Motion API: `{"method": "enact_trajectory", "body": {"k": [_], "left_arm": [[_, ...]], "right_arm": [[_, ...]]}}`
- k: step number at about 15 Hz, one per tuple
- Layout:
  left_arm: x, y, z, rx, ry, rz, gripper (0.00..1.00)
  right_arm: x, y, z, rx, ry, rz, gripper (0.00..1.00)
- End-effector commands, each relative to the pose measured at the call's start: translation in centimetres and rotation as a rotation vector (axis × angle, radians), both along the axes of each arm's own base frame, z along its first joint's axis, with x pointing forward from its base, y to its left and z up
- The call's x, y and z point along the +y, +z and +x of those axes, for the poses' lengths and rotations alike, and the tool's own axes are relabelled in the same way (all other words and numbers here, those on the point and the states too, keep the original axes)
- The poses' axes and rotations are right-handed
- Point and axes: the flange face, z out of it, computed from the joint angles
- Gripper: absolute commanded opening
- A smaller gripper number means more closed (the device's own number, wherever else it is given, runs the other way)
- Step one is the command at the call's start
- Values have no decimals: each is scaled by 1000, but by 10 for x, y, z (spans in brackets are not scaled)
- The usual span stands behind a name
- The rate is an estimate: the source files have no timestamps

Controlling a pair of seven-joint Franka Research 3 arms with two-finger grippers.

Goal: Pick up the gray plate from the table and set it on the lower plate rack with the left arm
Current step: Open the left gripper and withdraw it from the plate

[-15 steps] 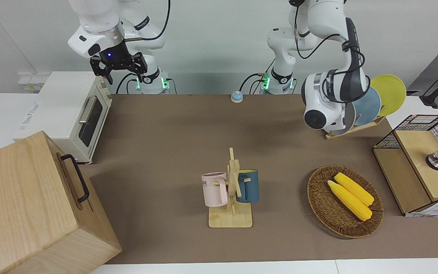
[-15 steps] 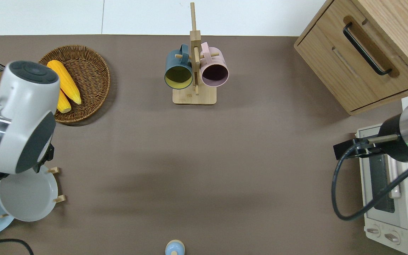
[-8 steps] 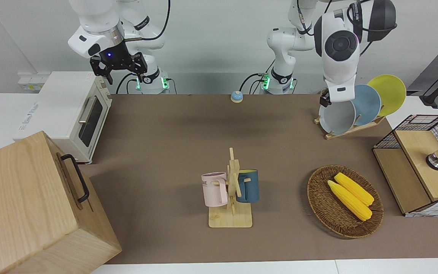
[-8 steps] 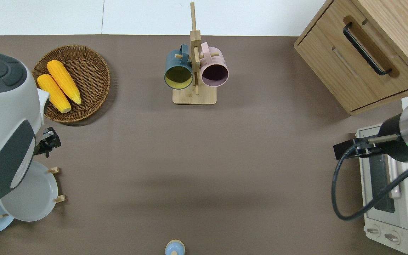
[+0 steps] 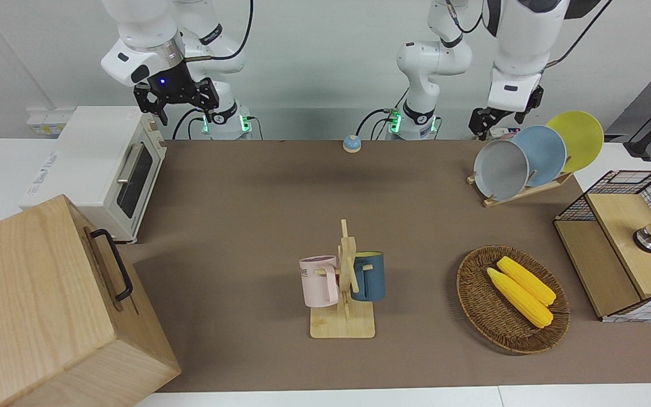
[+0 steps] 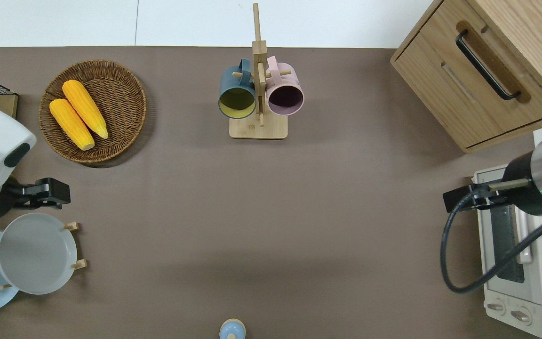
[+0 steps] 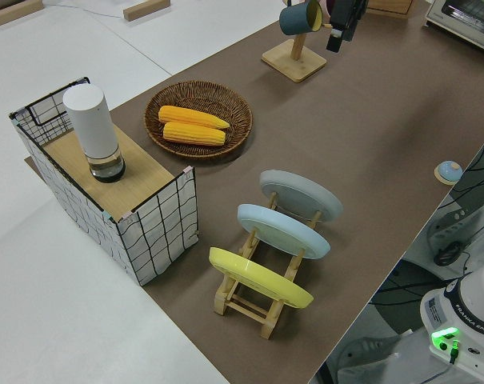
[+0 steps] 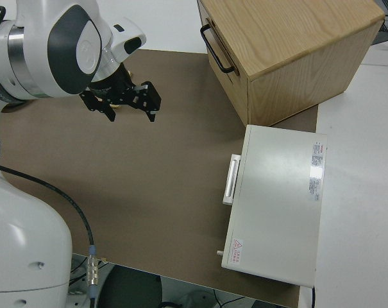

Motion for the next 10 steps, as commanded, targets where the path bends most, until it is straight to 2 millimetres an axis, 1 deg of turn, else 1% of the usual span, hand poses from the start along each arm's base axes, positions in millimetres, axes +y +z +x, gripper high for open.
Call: {"method": "enact_trajectory", "body": {"k": [1,3,4,6,8,10], "left_arm": [[-1,6,-3,-18,-131,-95,991],[-3,11,-11,-24,-135,-123,991],[0,10,-13,-21,-125,-144,991],[3,9,-13,-20,-118,-181,991],[14,10,-11,-16,-149,-200,993],[15,3,-11,0,-167,-198,993]], "right_arm": [[-4,4,-3,5,-5,2,990],[-4,4,-3,5,-6,2,987],[-4,4,-3,5,-5,2,987],[-4,4,-3,5,-5,1,987],[-3,4,-3,5,-3,2,990],[-4,4,-3,5,-5,2,990]]}}
